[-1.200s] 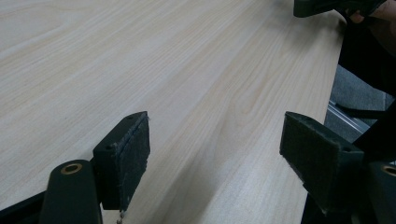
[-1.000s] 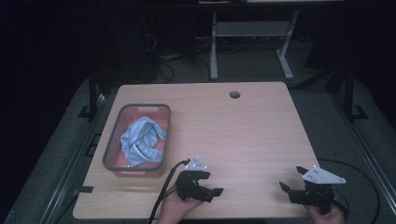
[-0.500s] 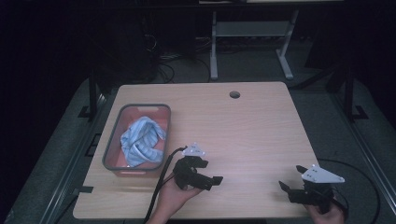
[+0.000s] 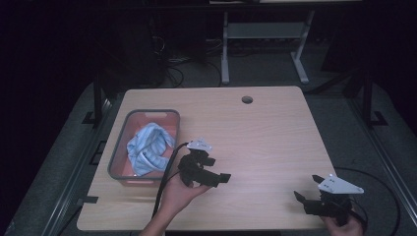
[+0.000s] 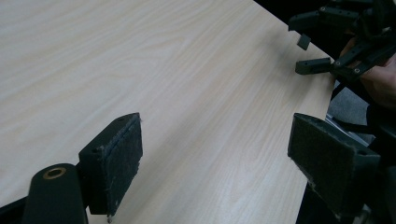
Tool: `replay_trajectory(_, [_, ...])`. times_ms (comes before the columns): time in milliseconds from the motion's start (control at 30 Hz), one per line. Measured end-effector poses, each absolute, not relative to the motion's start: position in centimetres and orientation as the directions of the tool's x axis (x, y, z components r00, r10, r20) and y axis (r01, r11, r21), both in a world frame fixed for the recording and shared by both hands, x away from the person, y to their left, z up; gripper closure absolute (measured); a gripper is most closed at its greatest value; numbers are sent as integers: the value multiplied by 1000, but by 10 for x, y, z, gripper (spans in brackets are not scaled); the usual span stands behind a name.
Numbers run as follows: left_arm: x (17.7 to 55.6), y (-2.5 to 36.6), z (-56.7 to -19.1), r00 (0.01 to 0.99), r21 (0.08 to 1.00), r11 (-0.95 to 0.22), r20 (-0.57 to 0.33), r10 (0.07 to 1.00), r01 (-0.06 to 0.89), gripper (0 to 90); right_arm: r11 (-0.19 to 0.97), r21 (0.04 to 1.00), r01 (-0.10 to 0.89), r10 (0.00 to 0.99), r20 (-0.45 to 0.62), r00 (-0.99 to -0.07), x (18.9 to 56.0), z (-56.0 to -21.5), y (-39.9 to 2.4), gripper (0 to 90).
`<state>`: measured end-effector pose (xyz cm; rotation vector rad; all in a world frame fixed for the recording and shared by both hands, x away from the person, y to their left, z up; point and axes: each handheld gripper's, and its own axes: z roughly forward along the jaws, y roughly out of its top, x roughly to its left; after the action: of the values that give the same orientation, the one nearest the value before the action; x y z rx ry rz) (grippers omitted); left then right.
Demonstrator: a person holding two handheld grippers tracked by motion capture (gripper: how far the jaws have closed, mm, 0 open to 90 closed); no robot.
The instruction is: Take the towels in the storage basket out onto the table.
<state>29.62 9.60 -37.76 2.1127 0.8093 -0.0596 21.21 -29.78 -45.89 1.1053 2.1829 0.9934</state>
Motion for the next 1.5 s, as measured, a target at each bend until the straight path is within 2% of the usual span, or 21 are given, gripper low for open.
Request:
replay_trajectory(533, [324, 130, -342, 776, 679, -453, -285, 563, 578, 190, 410, 784, 465, 826, -104, -554, 213, -459, -298, 155])
replay_trajectory(933, [341, 180, -326, 711, 672, -390, -294, 639, 629, 218, 410, 783, 467, 825, -100, -557, 213, -459, -299, 155])
replay_trajectory(1500, [355, 232, -320, 623, 673, -315, -276, 732, 669, 219, 410, 784, 465, 825, -102, -556, 213, -459, -299, 155])
